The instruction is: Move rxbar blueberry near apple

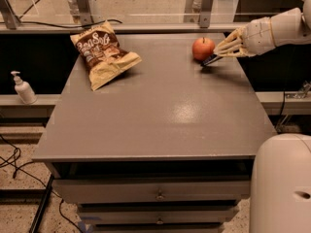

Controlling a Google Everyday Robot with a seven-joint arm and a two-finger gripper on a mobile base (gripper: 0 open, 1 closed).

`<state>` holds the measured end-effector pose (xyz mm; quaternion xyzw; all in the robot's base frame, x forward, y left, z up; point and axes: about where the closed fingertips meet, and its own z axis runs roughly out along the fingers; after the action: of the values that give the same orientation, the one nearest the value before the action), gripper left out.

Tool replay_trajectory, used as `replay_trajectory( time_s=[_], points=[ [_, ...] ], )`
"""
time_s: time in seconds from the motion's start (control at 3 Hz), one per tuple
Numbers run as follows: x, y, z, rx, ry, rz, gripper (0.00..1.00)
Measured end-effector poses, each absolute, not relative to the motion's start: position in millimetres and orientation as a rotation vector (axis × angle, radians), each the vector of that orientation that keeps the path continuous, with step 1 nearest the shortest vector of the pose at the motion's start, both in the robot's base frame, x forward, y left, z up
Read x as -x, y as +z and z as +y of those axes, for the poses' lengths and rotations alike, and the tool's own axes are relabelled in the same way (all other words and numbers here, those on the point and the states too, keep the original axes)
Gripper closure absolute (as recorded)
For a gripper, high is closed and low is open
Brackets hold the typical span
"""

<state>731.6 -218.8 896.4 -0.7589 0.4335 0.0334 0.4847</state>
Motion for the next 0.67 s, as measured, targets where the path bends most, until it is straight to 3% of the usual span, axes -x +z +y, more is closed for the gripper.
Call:
replay_trajectory(
  time_s=[0.33, 0.67],
  points=[
    [-733.0, 891.2, -211.7, 1.86, 0.098, 1.062, 0.12],
    [-732.6, 890.2, -209.8, 1.861, 0.102, 1.084, 0.0]
  ],
)
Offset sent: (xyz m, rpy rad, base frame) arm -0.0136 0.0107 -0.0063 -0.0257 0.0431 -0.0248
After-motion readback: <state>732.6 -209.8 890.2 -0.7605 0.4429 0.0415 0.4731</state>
